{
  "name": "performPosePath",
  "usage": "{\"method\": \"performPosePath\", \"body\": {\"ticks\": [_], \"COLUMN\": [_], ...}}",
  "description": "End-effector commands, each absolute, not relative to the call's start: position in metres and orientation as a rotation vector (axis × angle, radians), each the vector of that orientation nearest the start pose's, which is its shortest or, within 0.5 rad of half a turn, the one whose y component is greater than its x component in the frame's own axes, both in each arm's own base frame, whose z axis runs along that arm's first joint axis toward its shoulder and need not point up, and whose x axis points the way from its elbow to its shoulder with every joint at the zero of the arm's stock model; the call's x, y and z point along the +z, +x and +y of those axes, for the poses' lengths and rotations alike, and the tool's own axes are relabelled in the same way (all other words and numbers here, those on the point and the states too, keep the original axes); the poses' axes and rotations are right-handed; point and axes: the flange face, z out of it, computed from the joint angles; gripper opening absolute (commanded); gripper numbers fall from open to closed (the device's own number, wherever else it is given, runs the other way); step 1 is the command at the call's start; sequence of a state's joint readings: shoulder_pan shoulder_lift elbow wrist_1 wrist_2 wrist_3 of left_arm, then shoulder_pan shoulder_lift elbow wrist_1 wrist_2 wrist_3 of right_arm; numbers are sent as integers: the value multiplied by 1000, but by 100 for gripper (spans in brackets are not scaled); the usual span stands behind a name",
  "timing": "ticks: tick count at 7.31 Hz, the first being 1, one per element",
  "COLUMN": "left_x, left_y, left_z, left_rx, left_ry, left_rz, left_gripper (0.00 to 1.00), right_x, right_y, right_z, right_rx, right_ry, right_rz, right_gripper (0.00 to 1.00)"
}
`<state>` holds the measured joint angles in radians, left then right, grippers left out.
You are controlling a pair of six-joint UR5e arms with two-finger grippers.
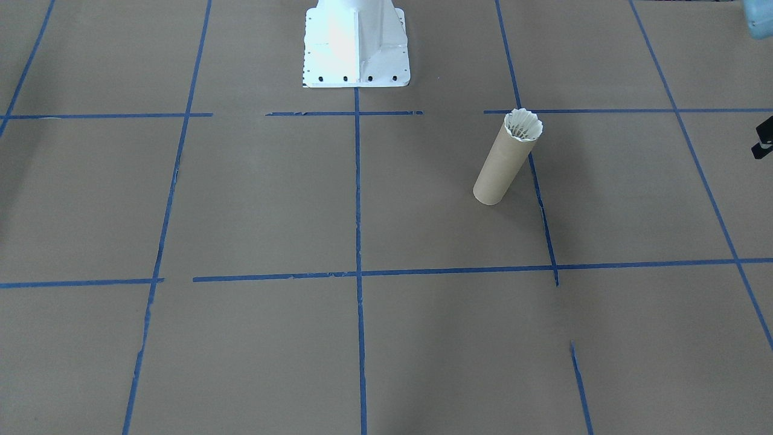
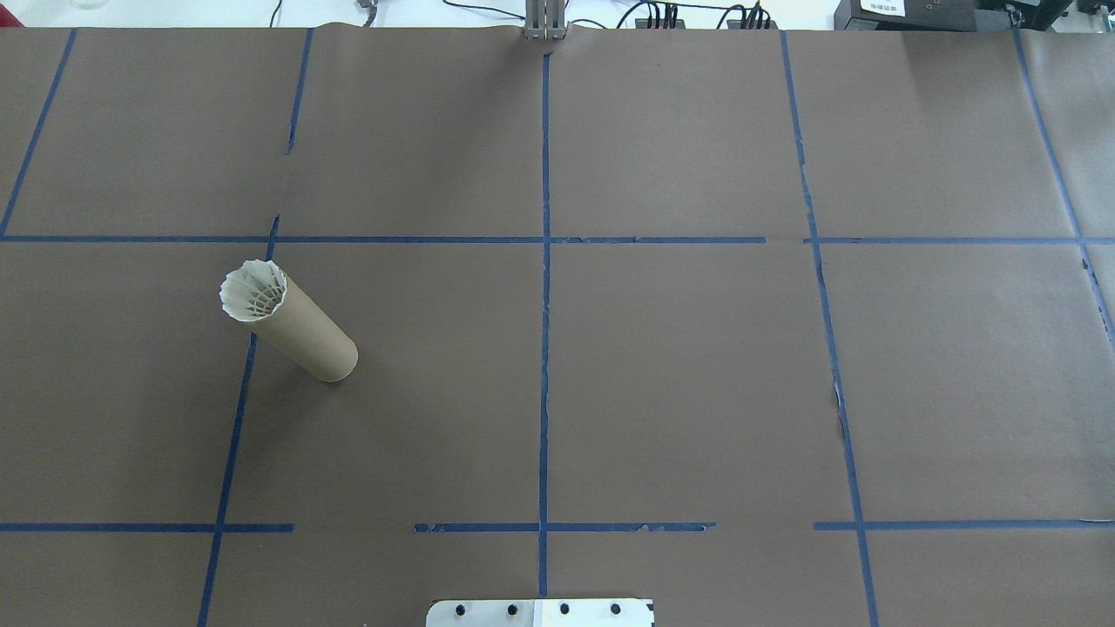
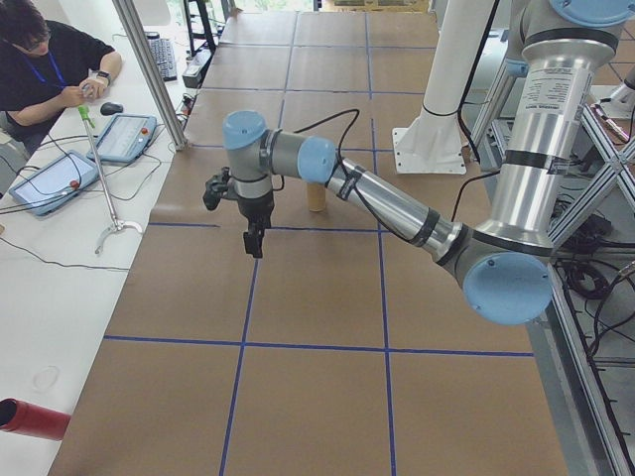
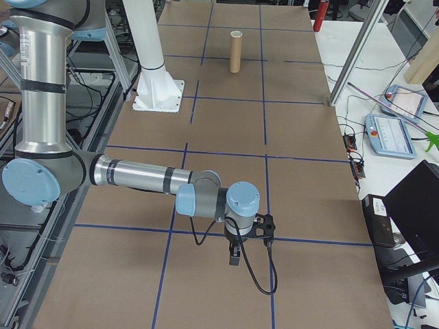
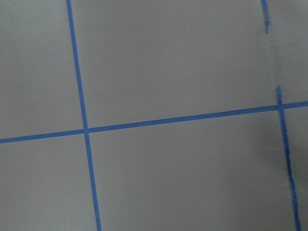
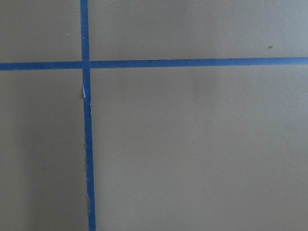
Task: Collect badminton balls into bucket
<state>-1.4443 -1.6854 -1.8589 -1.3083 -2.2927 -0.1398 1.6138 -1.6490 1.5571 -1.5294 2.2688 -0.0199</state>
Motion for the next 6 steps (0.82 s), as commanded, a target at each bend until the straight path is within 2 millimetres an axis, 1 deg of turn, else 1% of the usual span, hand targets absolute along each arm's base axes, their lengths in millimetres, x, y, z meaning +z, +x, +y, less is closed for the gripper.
{"method": "performPosePath", "body": {"ticks": [1,2,3,4,5,6], "left_x": [582,609,618,623,626,624], "left_y": [-18,-20,-25,-26,-34,-48], "left_z": [-488,-467,-462,-457,-456,-455], "left_rx": [41,120,142,137,118,101], "left_ry": [16,27,30,19,19,37], "left_rz": [797,806,805,803,795,791], "left_gripper": [100,100,100,100,100,100], "right_x": [703,703,703,703,703,703], "right_y": [89,89,89,89,89,89], "right_z": [-450,-450,-450,-450,-450,-450], "right_rx": [39,40,39,39,40,39], "right_ry": [-25,-27,-25,-25,-27,-25], "right_rz": [-699,-699,-699,-699,-699,-699], "right_gripper": [100,100,100,100,100,100]}}
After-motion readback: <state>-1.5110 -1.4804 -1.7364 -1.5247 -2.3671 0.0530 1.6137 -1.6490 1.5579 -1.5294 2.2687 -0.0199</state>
